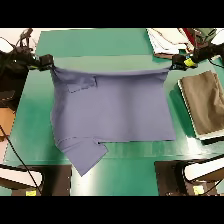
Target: Fold the shirts.
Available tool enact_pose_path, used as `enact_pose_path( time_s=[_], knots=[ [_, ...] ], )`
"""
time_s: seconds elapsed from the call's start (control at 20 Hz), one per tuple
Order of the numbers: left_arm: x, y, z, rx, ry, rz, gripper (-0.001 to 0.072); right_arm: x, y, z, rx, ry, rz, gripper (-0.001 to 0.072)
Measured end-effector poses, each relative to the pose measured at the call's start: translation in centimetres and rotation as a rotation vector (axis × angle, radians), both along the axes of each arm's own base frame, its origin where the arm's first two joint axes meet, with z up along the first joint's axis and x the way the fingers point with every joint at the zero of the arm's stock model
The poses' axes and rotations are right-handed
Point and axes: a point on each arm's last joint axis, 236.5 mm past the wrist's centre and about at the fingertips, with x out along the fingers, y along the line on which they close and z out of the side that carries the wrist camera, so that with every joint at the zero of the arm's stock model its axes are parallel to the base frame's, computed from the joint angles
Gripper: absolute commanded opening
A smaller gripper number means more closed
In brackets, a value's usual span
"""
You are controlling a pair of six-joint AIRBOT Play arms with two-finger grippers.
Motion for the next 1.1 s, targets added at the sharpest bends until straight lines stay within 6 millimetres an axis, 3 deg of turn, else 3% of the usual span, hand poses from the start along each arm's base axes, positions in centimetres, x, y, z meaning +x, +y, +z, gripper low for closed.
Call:
enact_pose_path(
  time_s=[0.1, 0.2, 0.3, 0.55, 0.6, 0.65, 0.7, 0.75, 0.8, 0.95, 1.1],
  knots=[
    [-0.4, 0.2, 0.3, 0.015, 0.024, -0.025, 0.0022, 0.3, 0.1, 0.5, -0.013, -0.008, 0.023, 0.0013],
    [-2.0, 0.2, -0.8, 0.025, 0.101, -0.057, 0.0022, -0.7, -0.2, 0.3, -0.046, 0.019, 0.046, 0.0013],
    [-3.7, 0.0, -2.6, 0.02, 0.186, -0.082, 0.0022, -2.2, -0.4, -0.3, -0.067, 0.055, 0.06, 0.0013],
    [-8.3, -1.9, -8.8, -0.002, 0.397, -0.137, 0.0024, -6.1, -0.8, -4.4, -0.092, 0.152, 0.061, 0.0014],
    [-9.2, -2.4, -9.8, -0.004, 0.43, -0.147, 0.0091, -6.7, -0.6, -5.3, -0.087, 0.165, 0.058, 0.0015],
    [-10.0, -2.9, -10.9, -0.005, 0.461, -0.155, 0.0432, -7.2, -0.5, -6.1, -0.079, 0.181, 0.057, 0.0018],
    [-10.7, -3.1, -11.8, -0.004, 0.484, -0.158, 0.0608, -7.6, -0.3, -6.8, -0.071, 0.195, 0.054, 0.0151],
    [-11.1, -3.1, -12.5, -0.002, 0.502, -0.15, 0.0608, -8.0, -0.1, -7.4, -0.063, 0.206, 0.052, 0.0371],
    [-11.4, -3.1, -12.9, -0.002, 0.515, -0.14, 0.0608, -8.3, 0.1, -7.7, -0.055, 0.213, 0.052, 0.0411],
    [-12.4, -2.5, -12.2, 0.029, 0.52, -0.115, 0.0609, -8.8, 0.4, -7.5, -0.043, 0.212, 0.053, 0.0411],
    [-15.5, -1.7, -10.1, 0.071, 0.514, -0.097, 0.0609, -10.0, 0.7, -5.9, -0.042, 0.185, 0.055, 0.0411]
  ],
)
